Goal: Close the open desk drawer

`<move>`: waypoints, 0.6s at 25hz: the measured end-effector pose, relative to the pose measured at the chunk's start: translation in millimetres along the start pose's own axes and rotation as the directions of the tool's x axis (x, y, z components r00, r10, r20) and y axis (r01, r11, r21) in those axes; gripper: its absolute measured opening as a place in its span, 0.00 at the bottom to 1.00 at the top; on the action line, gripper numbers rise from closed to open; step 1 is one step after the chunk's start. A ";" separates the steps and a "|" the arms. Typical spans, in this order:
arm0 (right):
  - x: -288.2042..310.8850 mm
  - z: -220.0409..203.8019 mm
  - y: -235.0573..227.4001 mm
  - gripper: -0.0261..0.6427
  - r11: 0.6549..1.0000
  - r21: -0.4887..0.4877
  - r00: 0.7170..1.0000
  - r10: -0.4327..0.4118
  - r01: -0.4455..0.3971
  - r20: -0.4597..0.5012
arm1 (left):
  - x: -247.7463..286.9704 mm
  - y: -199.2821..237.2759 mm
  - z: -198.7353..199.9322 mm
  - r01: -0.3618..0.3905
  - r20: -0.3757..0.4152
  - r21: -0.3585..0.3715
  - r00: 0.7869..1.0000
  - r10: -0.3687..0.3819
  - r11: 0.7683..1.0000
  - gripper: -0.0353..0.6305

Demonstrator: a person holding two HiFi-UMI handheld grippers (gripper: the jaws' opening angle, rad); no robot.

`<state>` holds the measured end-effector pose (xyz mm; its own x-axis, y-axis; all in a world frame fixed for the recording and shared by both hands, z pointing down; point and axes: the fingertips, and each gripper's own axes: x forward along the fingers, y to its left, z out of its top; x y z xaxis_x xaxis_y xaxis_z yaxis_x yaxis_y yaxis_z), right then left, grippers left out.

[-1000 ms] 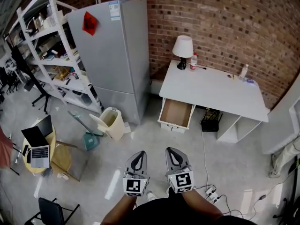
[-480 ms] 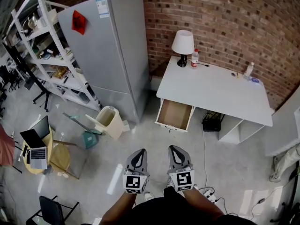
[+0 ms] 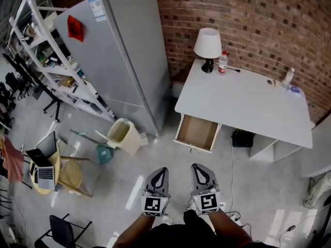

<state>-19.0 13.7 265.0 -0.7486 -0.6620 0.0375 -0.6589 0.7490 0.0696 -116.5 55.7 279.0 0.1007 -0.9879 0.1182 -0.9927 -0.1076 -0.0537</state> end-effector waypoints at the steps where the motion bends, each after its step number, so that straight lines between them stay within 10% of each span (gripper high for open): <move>1: 4.9 -3.5 -4.8 0.08 1.000 0.006 1.000 0.004 -0.004 -0.003 | 8.0 -0.8 -2.4 0.007 -0.002 -0.006 1.000 -0.007 1.000 0.06; 15: 68.9 -103.5 -39.7 0.08 0.998 0.037 0.994 -0.041 0.045 -0.101 | 113.2 12.0 -96.0 0.134 0.012 -0.046 0.991 -0.134 0.990 0.06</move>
<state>-36.8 -64.5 367.9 -0.7096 -0.6915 0.1351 -0.6941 0.7190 0.0346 -123.3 -46.6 386.9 0.2334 -0.9658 0.1129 -0.9722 -0.2339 0.0087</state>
